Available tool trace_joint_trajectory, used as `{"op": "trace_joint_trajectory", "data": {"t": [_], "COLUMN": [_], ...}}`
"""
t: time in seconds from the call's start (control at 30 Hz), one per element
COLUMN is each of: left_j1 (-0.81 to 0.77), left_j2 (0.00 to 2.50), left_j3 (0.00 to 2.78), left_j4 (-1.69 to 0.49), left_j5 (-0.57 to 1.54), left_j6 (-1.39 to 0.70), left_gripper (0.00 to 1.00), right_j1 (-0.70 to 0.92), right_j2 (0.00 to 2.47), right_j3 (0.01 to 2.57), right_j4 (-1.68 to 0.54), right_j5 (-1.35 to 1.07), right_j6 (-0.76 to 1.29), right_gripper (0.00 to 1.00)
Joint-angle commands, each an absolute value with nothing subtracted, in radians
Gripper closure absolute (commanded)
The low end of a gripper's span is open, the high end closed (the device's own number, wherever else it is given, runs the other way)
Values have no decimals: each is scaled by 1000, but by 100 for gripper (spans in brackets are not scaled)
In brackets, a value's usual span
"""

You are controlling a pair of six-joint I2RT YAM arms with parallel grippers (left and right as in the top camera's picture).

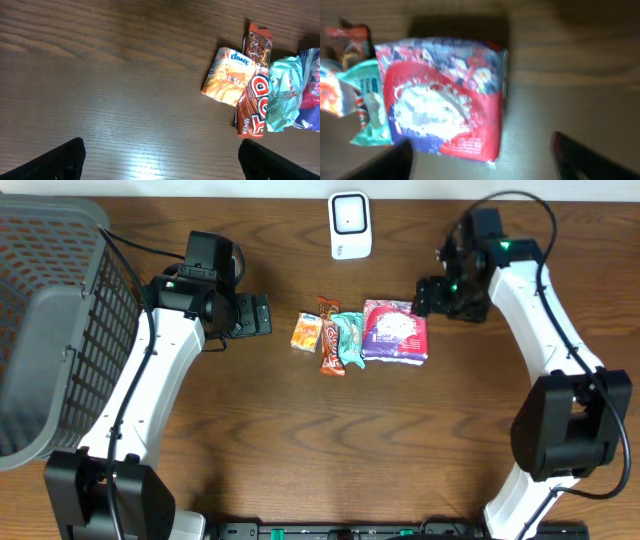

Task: Scan the item barcode
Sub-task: 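Grasp the purple Carefree pad pack with the right gripper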

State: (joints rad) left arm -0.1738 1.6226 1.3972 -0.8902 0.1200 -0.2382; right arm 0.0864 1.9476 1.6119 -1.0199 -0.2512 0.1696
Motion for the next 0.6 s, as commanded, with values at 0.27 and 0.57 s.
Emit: {"op": "trace_joint_trajectory", "data": {"t": [0.27,0.57], "left_j1": [-172,-172], "left_j2": [1614,1614], "left_j3": [1393,1393], "left_j4": [-893,-893], "left_j5": [104,104], "left_j6": [-233,-233], "left_gripper": [2,2], "right_j1": [20,36], "right_j2": [1943,1943], "right_j3": [1262,1116], "right_j4": [-679,-490], "right_j5": [-612,-612], "right_j6": [136,208], "right_gripper": [11,99]}}
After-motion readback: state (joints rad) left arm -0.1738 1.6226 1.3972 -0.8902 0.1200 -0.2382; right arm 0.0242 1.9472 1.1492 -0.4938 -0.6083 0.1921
